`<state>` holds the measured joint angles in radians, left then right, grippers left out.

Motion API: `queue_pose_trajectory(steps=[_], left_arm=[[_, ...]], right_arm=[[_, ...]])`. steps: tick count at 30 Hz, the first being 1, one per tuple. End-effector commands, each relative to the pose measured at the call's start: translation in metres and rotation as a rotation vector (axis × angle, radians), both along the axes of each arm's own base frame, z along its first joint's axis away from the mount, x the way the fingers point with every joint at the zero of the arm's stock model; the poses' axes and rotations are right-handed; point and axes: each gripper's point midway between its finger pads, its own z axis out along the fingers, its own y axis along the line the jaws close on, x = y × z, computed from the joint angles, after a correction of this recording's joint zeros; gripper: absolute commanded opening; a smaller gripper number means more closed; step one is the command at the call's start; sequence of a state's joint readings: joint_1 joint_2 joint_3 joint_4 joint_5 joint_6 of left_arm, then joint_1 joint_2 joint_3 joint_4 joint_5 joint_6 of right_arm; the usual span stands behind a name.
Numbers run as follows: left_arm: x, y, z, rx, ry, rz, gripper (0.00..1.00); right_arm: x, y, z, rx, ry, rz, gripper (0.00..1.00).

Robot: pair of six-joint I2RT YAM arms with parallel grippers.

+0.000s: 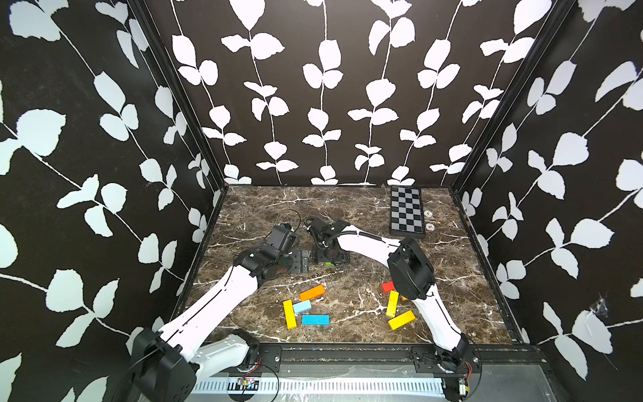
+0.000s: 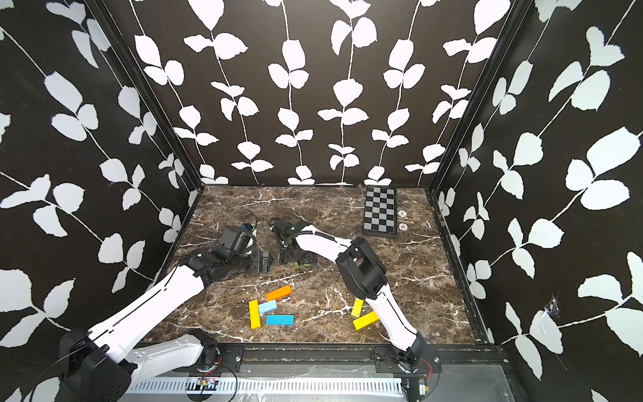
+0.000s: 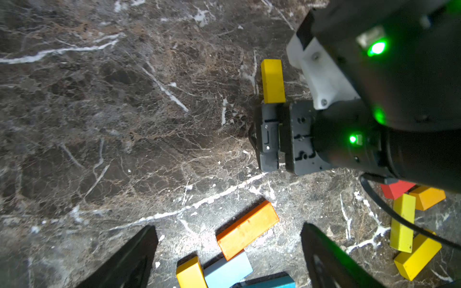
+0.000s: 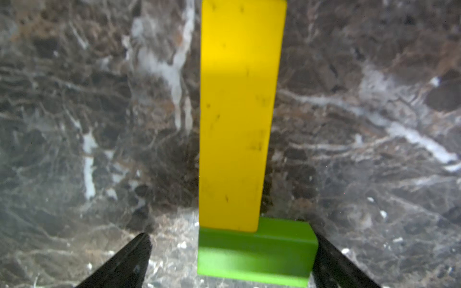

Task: Assemble the letter h with building blocks
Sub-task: Assemble the building block at the center of the board, then adjust the building block at the center of the board.

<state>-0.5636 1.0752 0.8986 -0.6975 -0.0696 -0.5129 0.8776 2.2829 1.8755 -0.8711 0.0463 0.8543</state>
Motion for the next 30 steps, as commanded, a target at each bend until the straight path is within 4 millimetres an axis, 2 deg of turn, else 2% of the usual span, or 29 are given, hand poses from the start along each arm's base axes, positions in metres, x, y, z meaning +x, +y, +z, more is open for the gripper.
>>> queue_pose_trajectory(steps=[1,4,7,10,12,14,17,21,25,30], left_arm=[[-0.018,0.019,-0.01,0.019,0.047,0.074,0.92],[-0.027,0.028,-0.019,0.031,0.074,0.114,0.91],[-0.033,0.05,-0.021,0.099,0.085,0.211,0.9],[-0.033,0.063,-0.015,0.128,0.065,0.272,0.9],[-0.037,0.073,-0.016,0.147,0.069,0.33,0.89],[-0.046,0.089,-0.022,0.172,0.105,0.417,0.89],[-0.059,0.105,-0.041,0.114,0.198,0.531,0.89],[-0.065,0.115,-0.057,-0.018,0.276,0.622,0.86],[-0.066,0.122,-0.05,0.009,0.266,0.627,0.85],[-0.074,0.143,-0.05,0.069,0.267,0.709,0.89]], right_arm=[[-0.003,0.002,0.054,0.037,-0.088,0.05,1.0],[-0.015,0.004,0.078,0.049,-0.122,0.114,0.99],[-0.045,0.021,0.09,0.085,-0.111,0.235,0.98],[-0.089,0.04,0.079,0.085,-0.056,0.363,0.93],[-0.116,0.053,0.067,0.104,-0.006,0.431,0.85],[-0.14,0.063,0.055,0.098,0.028,0.48,0.8],[-0.166,0.071,0.042,0.068,0.082,0.519,0.83],[-0.185,0.075,0.031,0.023,0.101,0.519,0.86],[-0.187,0.071,0.018,-0.01,0.12,0.488,0.87],[-0.193,0.076,0.008,-0.003,0.144,0.487,0.86]])
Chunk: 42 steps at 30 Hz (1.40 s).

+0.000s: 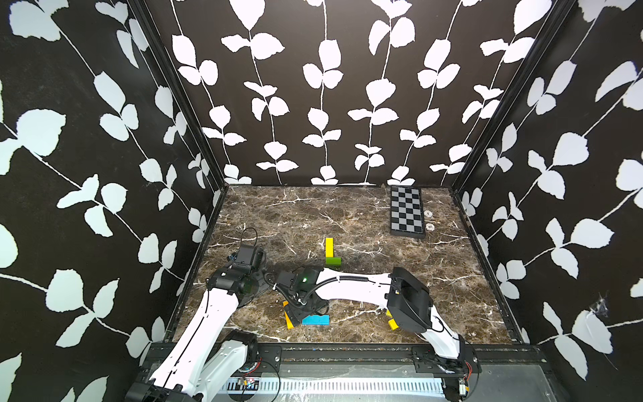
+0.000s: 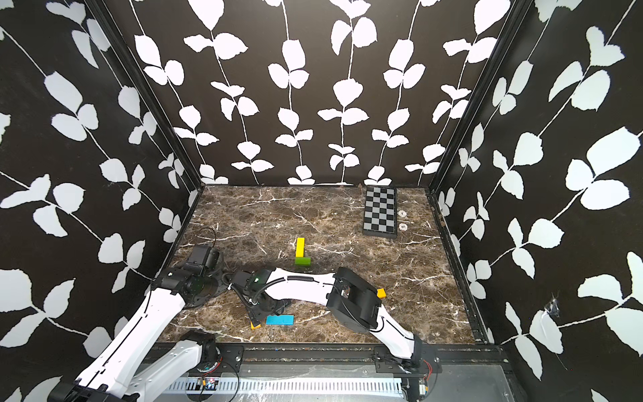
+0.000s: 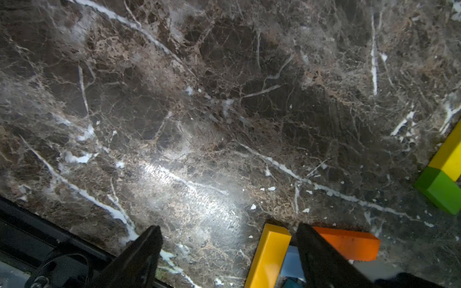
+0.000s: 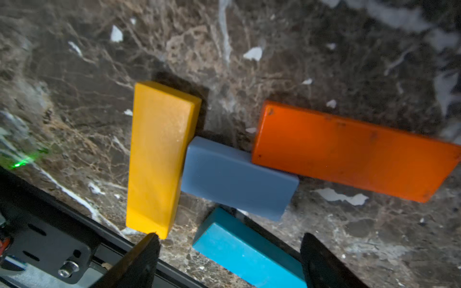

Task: Assemble the letter h with building blocks
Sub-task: Adjust the building block at the center of the board.

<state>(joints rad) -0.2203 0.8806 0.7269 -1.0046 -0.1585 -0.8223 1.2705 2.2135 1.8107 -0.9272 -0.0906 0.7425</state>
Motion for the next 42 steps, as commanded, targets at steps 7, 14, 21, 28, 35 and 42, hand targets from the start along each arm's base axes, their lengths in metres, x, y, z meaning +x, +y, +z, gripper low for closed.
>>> queue_pose_trajectory(steps=[7,14,21,28,35,42], left_arm=[[-0.008,0.019,0.003,0.044,0.045,0.076,0.89],[-0.016,0.047,-0.004,0.066,0.139,0.236,0.91],[-0.007,0.058,0.0,0.03,0.115,0.302,0.88],[-0.004,0.055,-0.004,0.018,0.12,0.27,0.87],[0.003,0.047,-0.011,-0.014,0.131,0.209,0.86],[0.006,0.046,-0.011,-0.016,0.128,0.186,0.86]], right_arm=[[0.014,-0.014,-0.011,-0.094,-0.018,-0.098,0.8],[0.015,0.001,-0.022,-0.099,0.014,-0.077,0.79],[0.012,0.016,-0.028,-0.09,0.047,-0.032,0.84],[0.014,0.005,-0.034,-0.164,0.048,-0.063,0.79],[0.024,-0.034,-0.028,-0.303,-0.02,-0.169,0.8],[0.026,-0.02,-0.025,-0.193,-0.018,-0.165,0.74]])
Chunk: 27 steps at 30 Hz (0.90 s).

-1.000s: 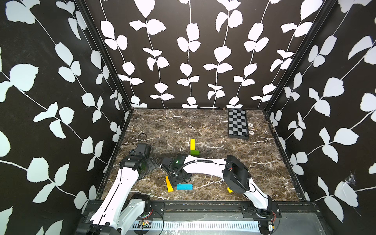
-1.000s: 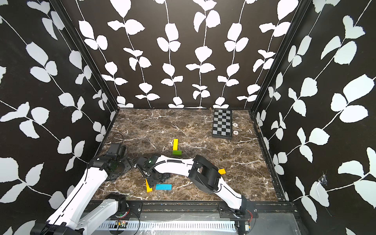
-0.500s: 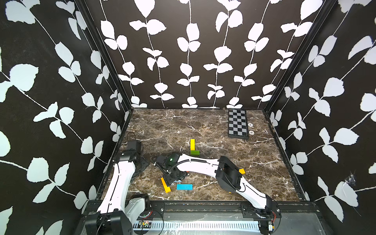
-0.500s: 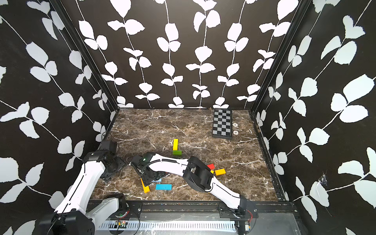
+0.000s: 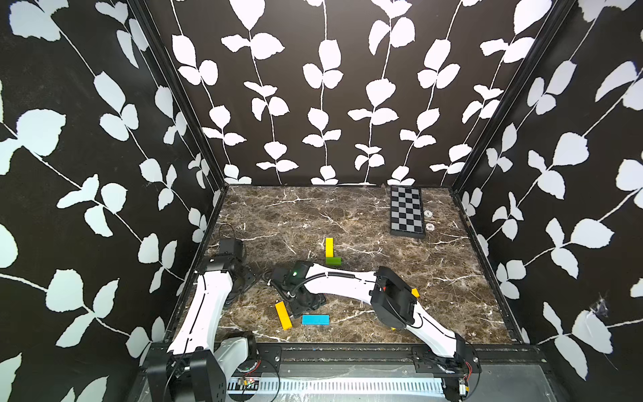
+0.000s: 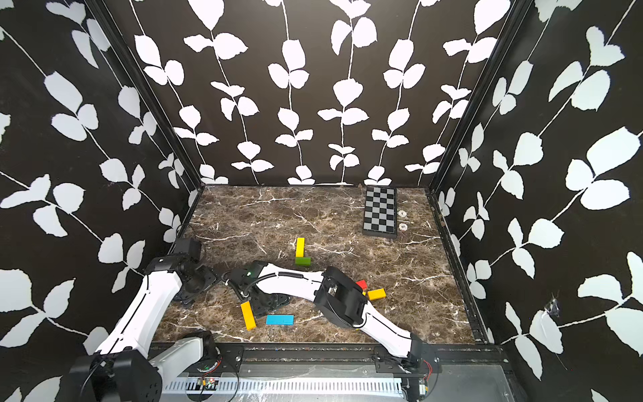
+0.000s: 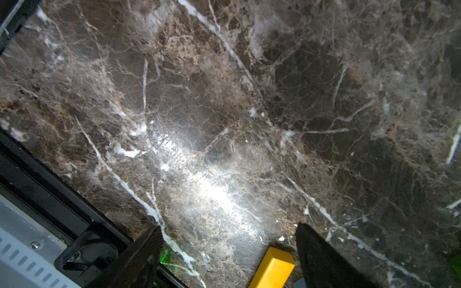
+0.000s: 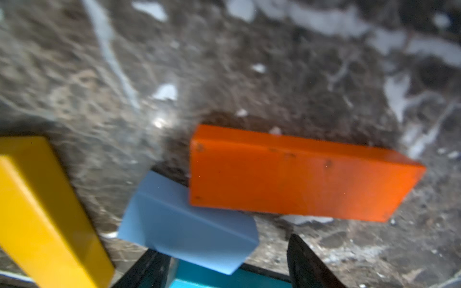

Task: Assemble the letter h with building blocks
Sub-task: Adjust the building block at the center of the board, then move the building block to the center of the board.

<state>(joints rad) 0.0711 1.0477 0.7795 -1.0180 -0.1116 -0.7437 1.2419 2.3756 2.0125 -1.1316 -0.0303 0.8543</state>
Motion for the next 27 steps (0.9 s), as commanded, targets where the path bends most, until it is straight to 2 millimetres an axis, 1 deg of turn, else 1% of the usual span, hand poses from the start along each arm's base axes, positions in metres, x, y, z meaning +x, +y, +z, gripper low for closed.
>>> queue_pose_trajectory(steps=[1,3,6,9,11,13,17,19,23,25,27], left_arm=[[0.002,0.0,0.003,0.001,-0.016,-0.019,0.86],[0.002,0.001,0.004,0.007,-0.023,-0.02,0.86],[0.002,0.005,0.012,0.031,-0.031,-0.022,0.86],[-0.003,0.019,0.03,0.11,-0.045,0.015,0.86],[-0.009,0.027,0.037,0.152,-0.064,0.061,0.9],[-0.011,0.026,0.037,0.145,-0.085,0.078,0.9],[-0.012,0.022,0.03,0.118,-0.056,0.067,0.88],[-0.012,0.021,0.029,0.12,-0.046,0.049,0.89],[-0.013,0.021,0.033,0.128,-0.052,0.015,0.89],[-0.013,0.022,0.033,0.134,-0.06,0.002,0.89],[-0.013,0.02,0.03,0.128,-0.053,-0.012,0.89]], right_arm=[[0.005,-0.002,-0.005,-0.008,-0.01,-0.008,0.77],[0.002,0.007,-0.007,0.014,0.018,0.018,0.82],[0.003,0.016,0.002,0.04,0.025,0.035,0.89],[0.01,0.011,0.005,0.02,0.002,-0.002,0.88],[0.013,0.014,0.005,0.04,0.014,-0.021,0.88],[0.015,0.015,0.004,0.034,0.011,-0.026,0.88],[0.02,0.006,0.0,-0.04,0.005,-0.054,0.89],[0.02,0.009,-0.003,-0.029,0.006,-0.067,0.9],[0.02,0.013,-0.006,-0.023,0.018,-0.096,0.92],[0.018,0.013,-0.01,-0.019,0.029,-0.115,0.89],[0.016,0.016,-0.014,-0.004,0.042,-0.132,0.83]])
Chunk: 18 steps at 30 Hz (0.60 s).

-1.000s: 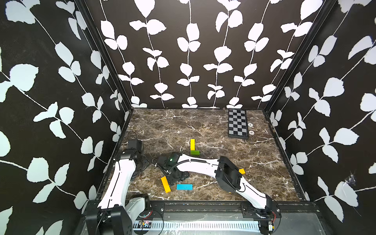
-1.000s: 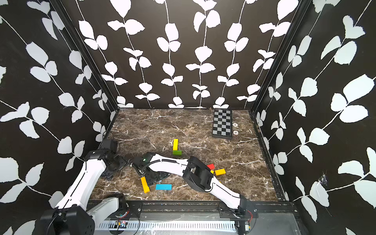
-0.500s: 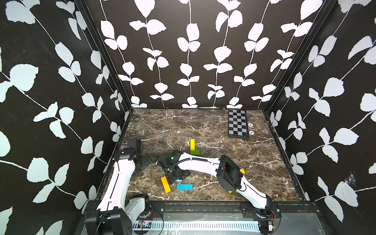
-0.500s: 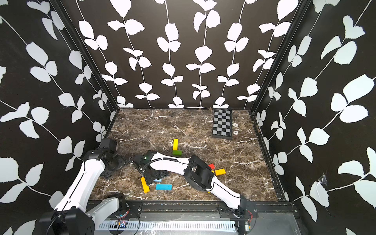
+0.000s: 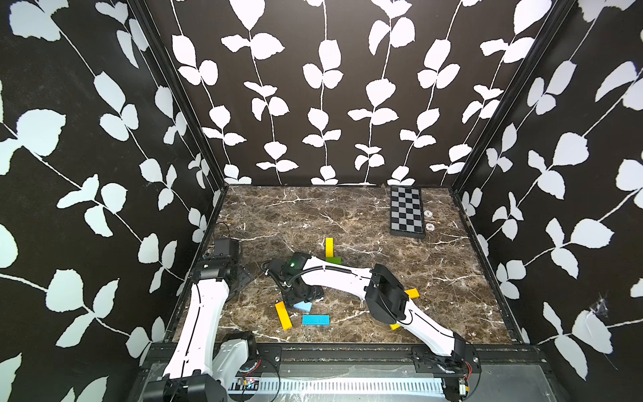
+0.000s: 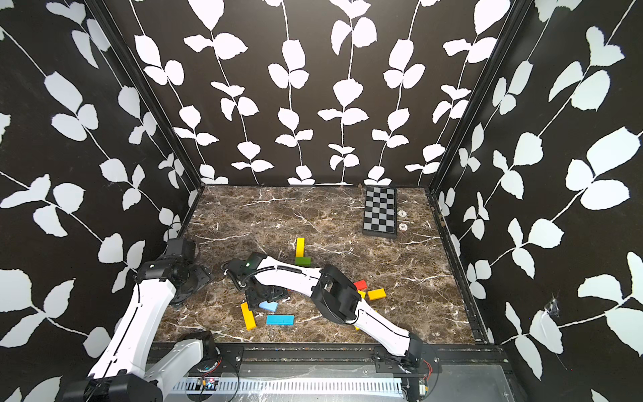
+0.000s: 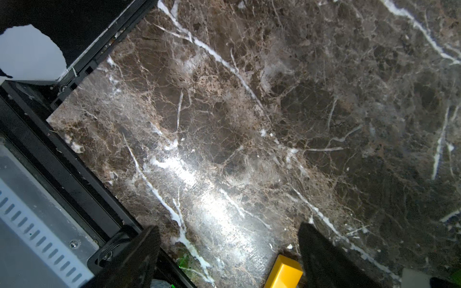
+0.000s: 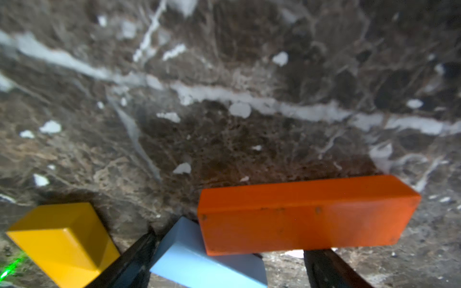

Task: Assemble the letter h with building blocks
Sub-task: Move the building block to the center of the board.

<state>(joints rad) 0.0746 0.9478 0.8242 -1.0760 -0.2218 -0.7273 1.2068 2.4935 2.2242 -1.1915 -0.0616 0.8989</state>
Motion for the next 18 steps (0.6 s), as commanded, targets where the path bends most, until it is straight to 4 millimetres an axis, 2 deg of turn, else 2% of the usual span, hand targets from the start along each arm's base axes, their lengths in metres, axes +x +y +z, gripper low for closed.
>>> queue_pose_trajectory(steps=[1,4,12,18], left_arm=[[-0.008,0.0,-0.004,0.008,0.036,-0.03,0.89],[-0.008,-0.005,-0.011,-0.025,0.044,-0.036,0.88],[-0.011,-0.009,-0.013,-0.046,0.022,-0.027,0.87],[-0.014,-0.012,-0.017,-0.067,0.011,-0.019,0.87]], right_arm=[[-0.006,-0.01,-0.016,-0.05,0.034,-0.062,0.78],[-0.008,-0.012,-0.013,-0.049,0.026,-0.065,0.67],[-0.016,-0.026,0.0,-0.087,0.026,0.043,0.65],[-0.02,-0.026,0.007,-0.019,0.01,0.155,0.64]])
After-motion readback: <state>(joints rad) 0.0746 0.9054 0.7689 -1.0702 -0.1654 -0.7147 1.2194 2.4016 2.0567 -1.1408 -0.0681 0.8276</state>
